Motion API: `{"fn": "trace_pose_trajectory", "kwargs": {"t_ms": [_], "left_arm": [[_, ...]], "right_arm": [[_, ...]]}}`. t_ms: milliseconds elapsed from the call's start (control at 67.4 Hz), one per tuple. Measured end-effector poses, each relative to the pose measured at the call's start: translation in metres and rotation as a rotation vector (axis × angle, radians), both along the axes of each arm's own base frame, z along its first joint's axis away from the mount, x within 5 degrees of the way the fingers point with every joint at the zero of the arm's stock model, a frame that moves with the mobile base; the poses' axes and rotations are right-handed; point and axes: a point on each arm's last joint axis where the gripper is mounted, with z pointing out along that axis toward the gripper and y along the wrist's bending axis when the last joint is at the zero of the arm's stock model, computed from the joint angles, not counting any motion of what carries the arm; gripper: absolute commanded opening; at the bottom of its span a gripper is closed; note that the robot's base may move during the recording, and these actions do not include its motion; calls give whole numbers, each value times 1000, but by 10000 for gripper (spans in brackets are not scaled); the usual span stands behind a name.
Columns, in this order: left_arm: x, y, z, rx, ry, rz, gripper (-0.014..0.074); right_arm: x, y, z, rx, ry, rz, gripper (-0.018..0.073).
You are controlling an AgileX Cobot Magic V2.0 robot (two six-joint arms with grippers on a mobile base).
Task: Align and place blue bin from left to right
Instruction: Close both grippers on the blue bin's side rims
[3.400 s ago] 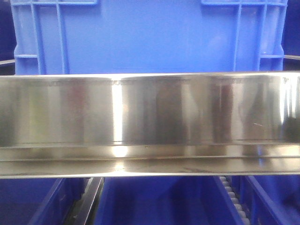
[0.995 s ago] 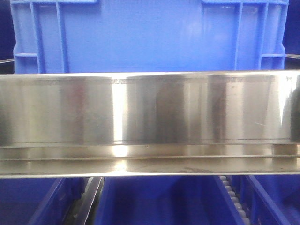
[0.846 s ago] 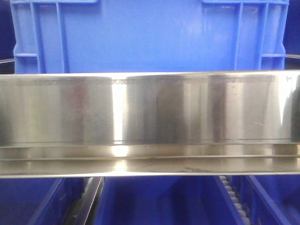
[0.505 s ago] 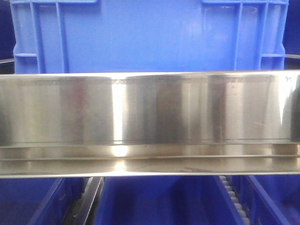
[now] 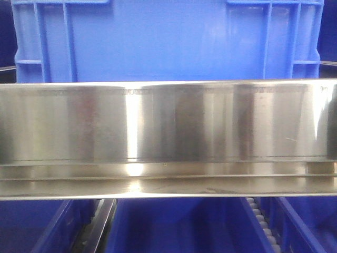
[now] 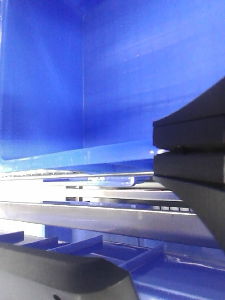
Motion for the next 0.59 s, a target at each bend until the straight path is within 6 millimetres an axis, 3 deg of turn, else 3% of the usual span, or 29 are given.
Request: {"fn": "trace_pose_trajectory", "kwargs": {"t_ms": [178, 594], "left_arm": [[-1, 1, -1, 5, 19, 4, -111], [-1, 1, -2, 5, 23, 5, -111]], "right_arm": [[11, 6, -17, -3, 42, -21, 330], [12, 7, -19, 6, 45, -32, 330]]}}
